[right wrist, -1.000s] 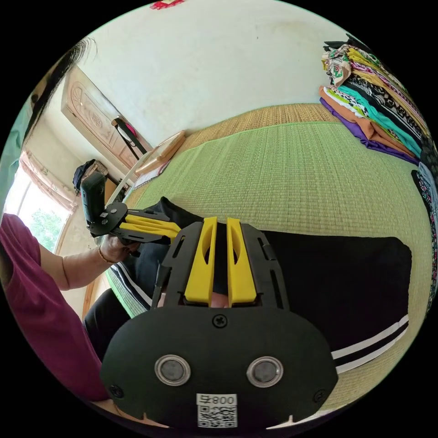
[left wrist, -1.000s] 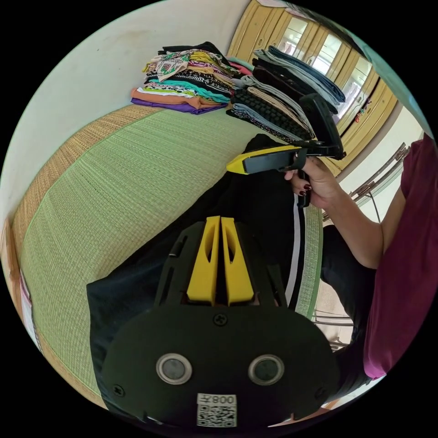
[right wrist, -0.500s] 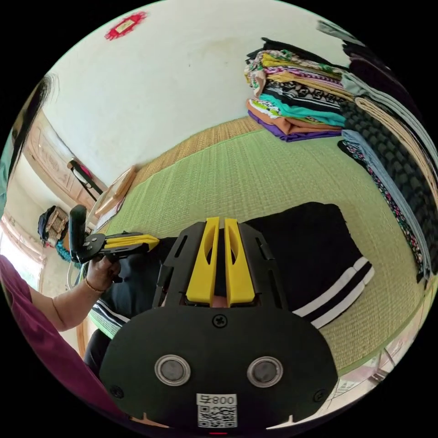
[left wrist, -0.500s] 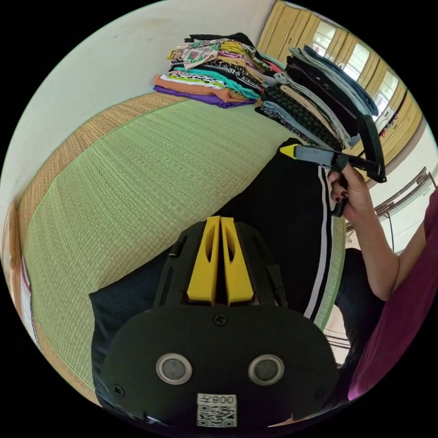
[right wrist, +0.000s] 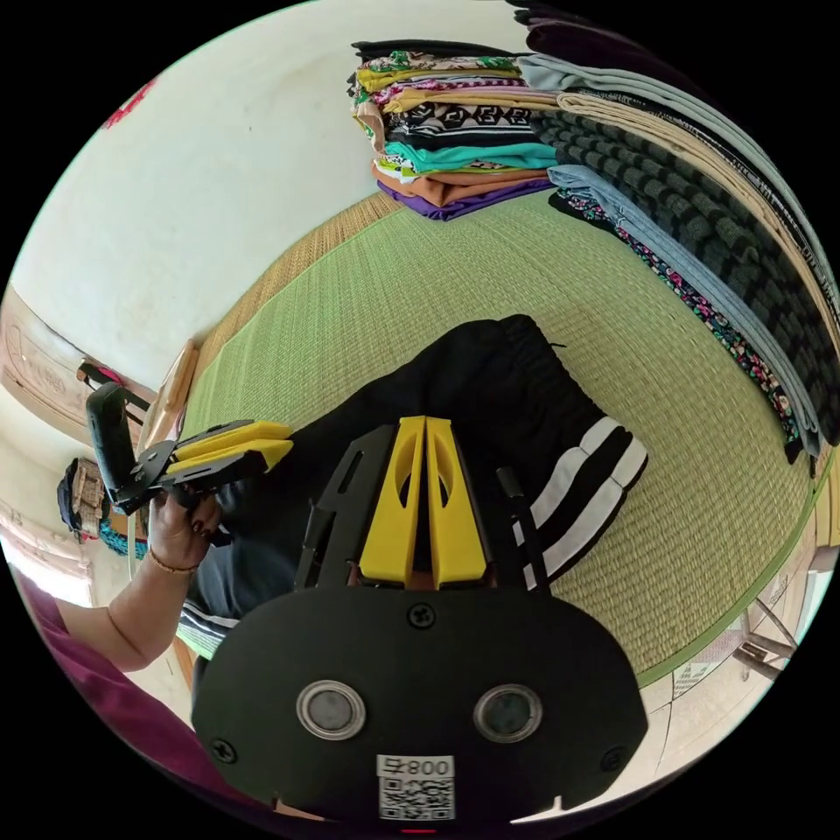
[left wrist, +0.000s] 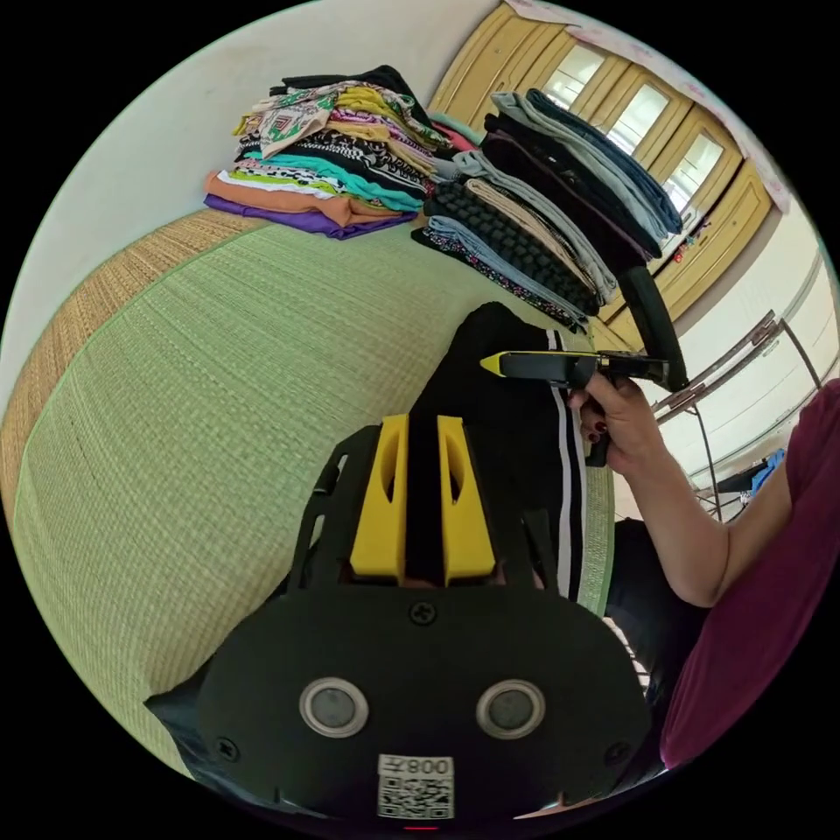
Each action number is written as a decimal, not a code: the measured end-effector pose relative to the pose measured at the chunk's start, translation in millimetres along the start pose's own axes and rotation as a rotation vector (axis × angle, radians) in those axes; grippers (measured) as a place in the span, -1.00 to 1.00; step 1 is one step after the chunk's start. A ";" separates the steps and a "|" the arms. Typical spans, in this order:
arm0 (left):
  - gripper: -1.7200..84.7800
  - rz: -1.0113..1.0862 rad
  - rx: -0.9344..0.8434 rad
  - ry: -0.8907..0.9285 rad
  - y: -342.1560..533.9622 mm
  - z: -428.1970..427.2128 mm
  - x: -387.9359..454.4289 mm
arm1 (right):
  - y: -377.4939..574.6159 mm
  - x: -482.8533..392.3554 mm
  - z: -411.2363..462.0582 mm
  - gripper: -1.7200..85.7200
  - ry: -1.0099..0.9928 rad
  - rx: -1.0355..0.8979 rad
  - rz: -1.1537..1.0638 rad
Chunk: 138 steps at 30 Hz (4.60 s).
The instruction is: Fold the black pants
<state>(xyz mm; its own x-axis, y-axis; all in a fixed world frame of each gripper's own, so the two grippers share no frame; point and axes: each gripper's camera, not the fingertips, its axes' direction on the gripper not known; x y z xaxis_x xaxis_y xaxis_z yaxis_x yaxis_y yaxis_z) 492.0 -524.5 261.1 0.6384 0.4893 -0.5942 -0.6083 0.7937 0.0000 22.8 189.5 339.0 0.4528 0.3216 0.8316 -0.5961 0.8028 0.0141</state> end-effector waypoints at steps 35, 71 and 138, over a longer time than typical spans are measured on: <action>-0.95 -0.013 0.007 -0.134 -28.9 50.9 10.5 | 33.6 103.5 -30.2 -0.96 -0.169 0.105 0.212; -0.96 -0.771 0.082 -0.350 163.9 -51.8 -120.8 | -3.3 45.1 6.9 -0.96 -0.283 0.006 0.090; -0.89 0.234 -0.180 0.382 -298.9 130.4 41.6 | -13.4 141.1 -192.8 -0.87 -0.673 0.217 0.049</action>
<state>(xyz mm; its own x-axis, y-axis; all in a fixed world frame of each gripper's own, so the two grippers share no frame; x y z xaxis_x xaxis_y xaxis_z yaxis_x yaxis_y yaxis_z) 761.9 -694.3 341.3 0.2761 0.4523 -0.8480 -0.8085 0.5864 0.0495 222.5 320.9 349.0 -0.0439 -0.0814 0.9957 -0.7557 0.6547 0.0202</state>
